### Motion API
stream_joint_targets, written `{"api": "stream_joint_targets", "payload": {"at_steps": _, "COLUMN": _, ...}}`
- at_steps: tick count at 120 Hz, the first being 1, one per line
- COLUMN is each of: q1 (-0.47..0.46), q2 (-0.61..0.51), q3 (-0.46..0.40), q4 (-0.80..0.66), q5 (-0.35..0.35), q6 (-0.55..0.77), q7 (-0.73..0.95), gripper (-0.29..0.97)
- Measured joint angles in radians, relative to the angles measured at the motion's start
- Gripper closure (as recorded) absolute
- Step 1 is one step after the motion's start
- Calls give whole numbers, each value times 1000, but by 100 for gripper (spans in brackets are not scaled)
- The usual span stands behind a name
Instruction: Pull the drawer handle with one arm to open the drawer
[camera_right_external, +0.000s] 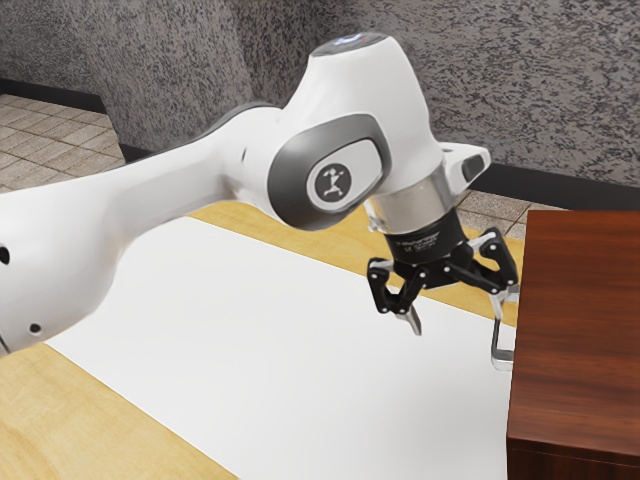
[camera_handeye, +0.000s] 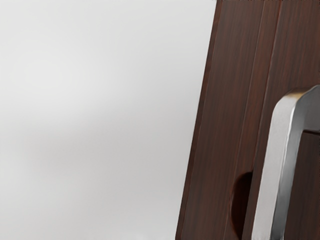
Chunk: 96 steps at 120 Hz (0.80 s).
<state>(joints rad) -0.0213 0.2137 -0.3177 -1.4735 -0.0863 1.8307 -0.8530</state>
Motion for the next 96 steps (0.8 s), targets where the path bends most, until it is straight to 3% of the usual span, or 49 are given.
{"api": "stream_joint_targets", "payload": {"at_steps": 37, "q1": 0, "q2": -18, "q3": 0, "q4": -23, "q5": -25, "q6": 17, "q7": 29, "gripper": 14}}
{"api": "stream_joint_targets", "payload": {"at_steps": 96, "q1": 1, "q2": -46, "q3": 2, "q4": -78, "q5": -89, "q6": 55, "q7": 87, "gripper": 20}}
